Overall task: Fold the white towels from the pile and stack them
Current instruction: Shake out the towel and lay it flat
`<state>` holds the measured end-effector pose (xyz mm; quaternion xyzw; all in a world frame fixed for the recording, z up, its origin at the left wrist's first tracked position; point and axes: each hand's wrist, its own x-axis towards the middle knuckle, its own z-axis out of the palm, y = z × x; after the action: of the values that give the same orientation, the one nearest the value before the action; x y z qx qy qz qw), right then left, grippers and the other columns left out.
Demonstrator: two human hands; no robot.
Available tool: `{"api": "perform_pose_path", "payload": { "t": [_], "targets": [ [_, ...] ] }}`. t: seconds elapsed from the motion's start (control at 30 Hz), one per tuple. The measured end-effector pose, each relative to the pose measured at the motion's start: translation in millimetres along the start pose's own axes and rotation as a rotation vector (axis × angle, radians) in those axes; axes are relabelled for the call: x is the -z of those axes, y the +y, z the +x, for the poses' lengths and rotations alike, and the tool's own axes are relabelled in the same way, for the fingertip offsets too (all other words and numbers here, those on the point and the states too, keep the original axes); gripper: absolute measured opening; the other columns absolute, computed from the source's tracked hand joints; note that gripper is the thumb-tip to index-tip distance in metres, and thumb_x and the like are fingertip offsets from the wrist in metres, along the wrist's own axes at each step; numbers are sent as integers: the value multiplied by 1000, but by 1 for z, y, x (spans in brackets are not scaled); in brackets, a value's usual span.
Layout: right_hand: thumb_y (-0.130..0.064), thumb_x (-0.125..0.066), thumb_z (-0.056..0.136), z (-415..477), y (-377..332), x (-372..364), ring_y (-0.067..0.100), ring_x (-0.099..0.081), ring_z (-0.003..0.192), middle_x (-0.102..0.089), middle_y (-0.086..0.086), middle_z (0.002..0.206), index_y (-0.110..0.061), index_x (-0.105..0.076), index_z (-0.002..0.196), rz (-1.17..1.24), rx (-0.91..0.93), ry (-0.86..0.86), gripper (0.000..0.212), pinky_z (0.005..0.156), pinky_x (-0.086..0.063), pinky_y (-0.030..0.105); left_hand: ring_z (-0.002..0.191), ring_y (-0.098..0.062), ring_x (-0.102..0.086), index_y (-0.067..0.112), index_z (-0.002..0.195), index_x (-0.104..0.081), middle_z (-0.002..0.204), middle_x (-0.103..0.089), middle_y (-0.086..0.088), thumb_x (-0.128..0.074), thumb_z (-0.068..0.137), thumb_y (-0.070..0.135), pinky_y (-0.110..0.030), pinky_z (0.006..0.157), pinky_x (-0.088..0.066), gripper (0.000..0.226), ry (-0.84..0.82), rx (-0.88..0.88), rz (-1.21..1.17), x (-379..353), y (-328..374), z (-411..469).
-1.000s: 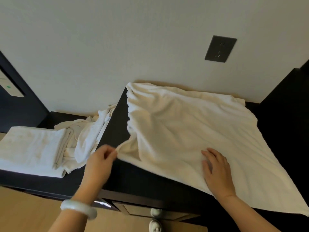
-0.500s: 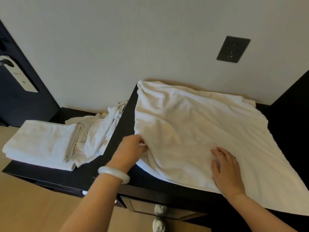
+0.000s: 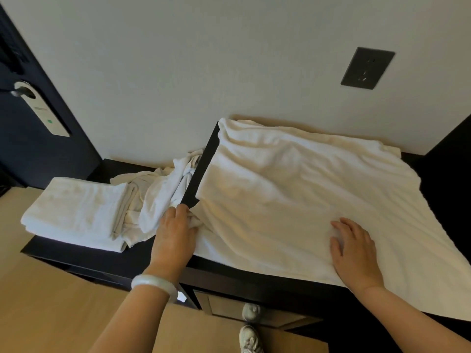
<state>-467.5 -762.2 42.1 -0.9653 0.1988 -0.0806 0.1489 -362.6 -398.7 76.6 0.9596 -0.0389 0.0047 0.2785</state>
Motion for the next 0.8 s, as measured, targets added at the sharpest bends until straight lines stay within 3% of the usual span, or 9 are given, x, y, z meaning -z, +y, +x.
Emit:
{"api": "perform_pose_path", "payload": {
  "t": [0.07,0.17,0.27,0.33,0.43,0.53,0.63,0.73,0.8],
  "targets": [
    [-20,-53,96,0,0,-1,27,-40,131,-46,6,144,-16,-55,135,-12,1,-1,39,110,-31,44,90,-16,-57,21,115,-49,107,-56,-1,-53,97,25,-31,77,-50,19,-38,50,-9,6,-4,11],
    [-18,-54,96,0,-1,-2,30,-42,129,-48,9,144,-13,-55,135,-24,5,8,40,109,-32,46,74,-2,-56,40,96,-45,92,-57,13,-53,97,32,-19,60,-42,10,163,69,-271,18,-22,5],
    [-17,-54,95,-1,-2,-2,32,-42,129,-48,11,143,-12,-56,134,-38,4,16,39,108,-33,47,73,-4,-66,40,92,-45,95,-60,10,-52,98,29,-19,58,-49,14,277,250,-550,13,-40,-21],
    [-17,-53,95,-1,-4,0,32,-42,129,-48,11,143,-12,-56,134,-40,7,14,39,108,-32,47,79,-4,-67,37,96,-46,102,-62,7,-53,98,18,-28,67,-56,21,265,307,-534,6,-49,-29],
    [-18,-52,96,0,-5,0,32,-42,129,-47,11,143,-11,-56,134,-51,7,13,39,109,-32,47,113,-13,-52,37,119,-44,124,-51,7,-63,92,13,-35,95,-47,41,200,99,-307,7,-46,-20],
    [-17,-53,95,0,-5,0,33,-42,129,-48,12,142,-11,-56,134,-58,8,21,39,108,-33,47,127,-15,-42,36,124,-51,132,-51,10,-64,90,14,-35,107,-29,43,56,-207,-23,12,-29,-2],
    [-17,-53,95,0,-4,-1,33,-42,129,-48,11,143,-11,-56,134,-67,1,18,39,109,-32,47,122,-18,-47,33,129,-51,136,-49,8,-58,94,18,-33,107,-34,39,-157,-258,125,16,-18,11],
    [-17,-52,95,1,-4,0,33,-41,129,-47,11,143,-11,-55,135,-68,-6,15,40,109,-31,47,110,-19,-53,35,120,-54,125,-51,4,-58,94,16,-25,94,-43,32,-328,-208,-3,37,-11,22],
    [-17,-52,95,0,-4,-1,33,-40,129,-47,11,144,-11,-55,135,-68,-4,15,40,109,-31,47,105,-14,-55,42,109,-58,118,-56,9,-64,91,20,-23,90,-42,29,-349,-186,-131,61,-14,24]
  ]
}}
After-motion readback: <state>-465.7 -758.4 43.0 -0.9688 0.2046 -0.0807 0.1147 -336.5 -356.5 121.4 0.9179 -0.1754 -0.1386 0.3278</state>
